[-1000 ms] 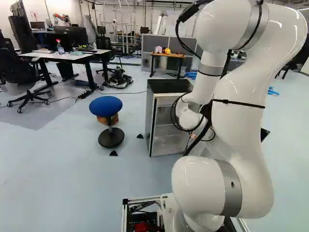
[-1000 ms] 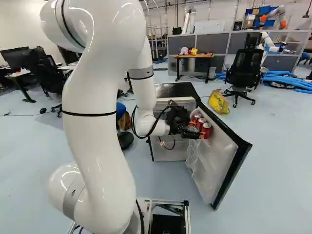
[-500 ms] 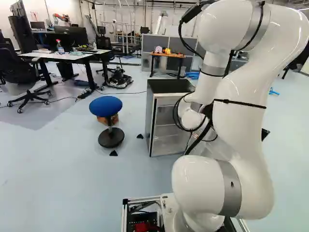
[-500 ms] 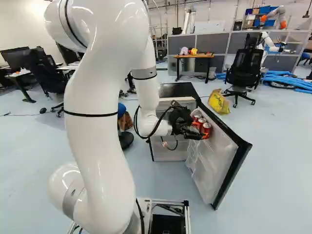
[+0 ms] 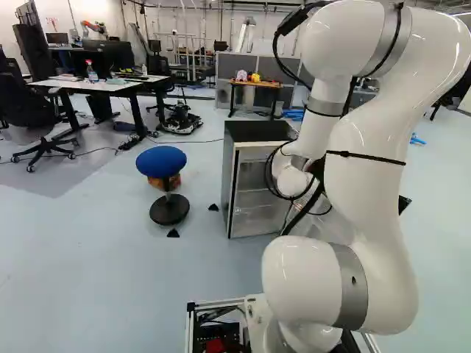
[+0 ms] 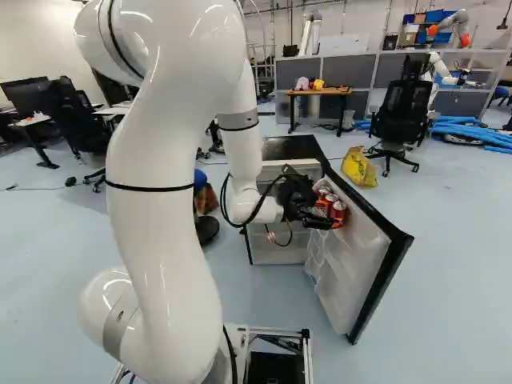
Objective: Grab a drink from the fridge
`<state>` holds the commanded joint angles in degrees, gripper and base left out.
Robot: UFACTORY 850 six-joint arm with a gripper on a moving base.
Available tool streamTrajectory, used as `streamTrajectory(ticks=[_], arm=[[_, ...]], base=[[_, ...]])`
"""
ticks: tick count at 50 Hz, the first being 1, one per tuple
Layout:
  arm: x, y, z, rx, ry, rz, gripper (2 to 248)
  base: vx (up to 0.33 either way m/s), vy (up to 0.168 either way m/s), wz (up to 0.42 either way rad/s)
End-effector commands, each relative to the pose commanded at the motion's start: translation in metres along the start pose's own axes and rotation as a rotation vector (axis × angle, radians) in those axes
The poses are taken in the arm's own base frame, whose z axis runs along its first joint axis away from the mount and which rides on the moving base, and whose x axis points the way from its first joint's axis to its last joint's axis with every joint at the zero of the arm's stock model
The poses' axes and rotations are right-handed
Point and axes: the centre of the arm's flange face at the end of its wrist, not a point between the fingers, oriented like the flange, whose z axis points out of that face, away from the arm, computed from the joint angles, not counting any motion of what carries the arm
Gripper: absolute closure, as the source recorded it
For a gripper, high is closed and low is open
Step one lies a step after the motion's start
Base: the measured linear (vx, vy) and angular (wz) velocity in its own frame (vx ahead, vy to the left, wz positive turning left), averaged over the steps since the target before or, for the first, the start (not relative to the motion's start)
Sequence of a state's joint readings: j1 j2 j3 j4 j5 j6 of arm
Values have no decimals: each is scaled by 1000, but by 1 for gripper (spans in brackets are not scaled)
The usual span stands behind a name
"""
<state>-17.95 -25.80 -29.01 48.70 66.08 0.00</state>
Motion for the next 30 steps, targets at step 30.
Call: streamTrajectory(ticks=[30], arm=[[2,-4,6,42,3,-16,82]], base=[[0,0,0]])
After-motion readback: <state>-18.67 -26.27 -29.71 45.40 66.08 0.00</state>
